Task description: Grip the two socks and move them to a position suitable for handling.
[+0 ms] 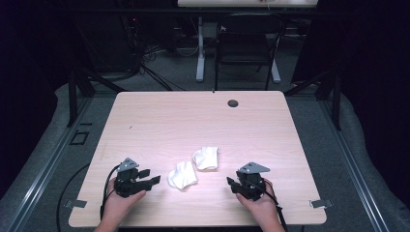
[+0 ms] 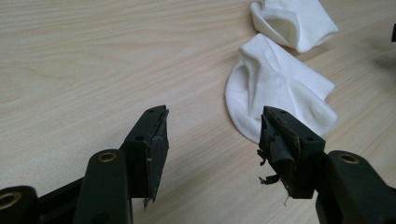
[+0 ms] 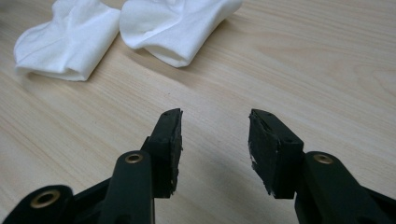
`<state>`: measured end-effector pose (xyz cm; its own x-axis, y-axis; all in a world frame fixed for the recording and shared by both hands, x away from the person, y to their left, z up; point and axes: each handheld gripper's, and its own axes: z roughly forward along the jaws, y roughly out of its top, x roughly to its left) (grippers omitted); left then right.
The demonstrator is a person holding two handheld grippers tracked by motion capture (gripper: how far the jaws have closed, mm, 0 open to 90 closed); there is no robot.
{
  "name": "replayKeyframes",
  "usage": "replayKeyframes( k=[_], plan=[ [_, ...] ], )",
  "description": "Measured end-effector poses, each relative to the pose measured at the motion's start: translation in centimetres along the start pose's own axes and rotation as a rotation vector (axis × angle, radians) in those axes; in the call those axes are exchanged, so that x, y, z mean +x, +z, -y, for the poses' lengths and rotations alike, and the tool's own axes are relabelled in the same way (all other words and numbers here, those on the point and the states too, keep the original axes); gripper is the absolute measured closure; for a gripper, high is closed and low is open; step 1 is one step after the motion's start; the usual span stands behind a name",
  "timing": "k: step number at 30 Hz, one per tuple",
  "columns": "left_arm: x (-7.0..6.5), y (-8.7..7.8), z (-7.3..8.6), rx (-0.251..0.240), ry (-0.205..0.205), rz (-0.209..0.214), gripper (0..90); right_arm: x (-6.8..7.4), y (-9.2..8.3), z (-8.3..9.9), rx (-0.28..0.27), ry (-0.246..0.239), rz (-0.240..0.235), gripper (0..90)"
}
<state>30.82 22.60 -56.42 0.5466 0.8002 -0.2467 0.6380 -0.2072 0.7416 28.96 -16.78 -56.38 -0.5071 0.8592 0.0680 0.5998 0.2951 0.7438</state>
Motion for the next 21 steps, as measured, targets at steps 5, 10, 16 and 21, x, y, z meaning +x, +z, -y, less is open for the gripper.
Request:
replayKeyframes(
  k=[5, 10, 16, 21],
  plan=[
    [0.0, 0.1, -0.1, -0.005, -0.01, 0.017, 42.2, 0.4, 0.2, 0.1, 0.006, -0.027, 0.011, 55.2],
    [-0.4, -0.1, 0.0, -0.008, 0.038, -0.007, 42.0, 0.9, -0.1, 0.1, -0.003, -0.032, -0.007, 55.1],
    [-1.2, 0.2, 0.0, -0.007, 0.066, 0.001, 49.7, 1.3, -0.4, 0.1, -0.003, -0.061, 0.0, 58.5],
    [-1.9, 0.7, -0.2, 0.005, 0.082, 0.0, 55.8, 1.2, -0.4, 0.0, -0.018, -0.045, -0.006, 60.4]
  ],
)
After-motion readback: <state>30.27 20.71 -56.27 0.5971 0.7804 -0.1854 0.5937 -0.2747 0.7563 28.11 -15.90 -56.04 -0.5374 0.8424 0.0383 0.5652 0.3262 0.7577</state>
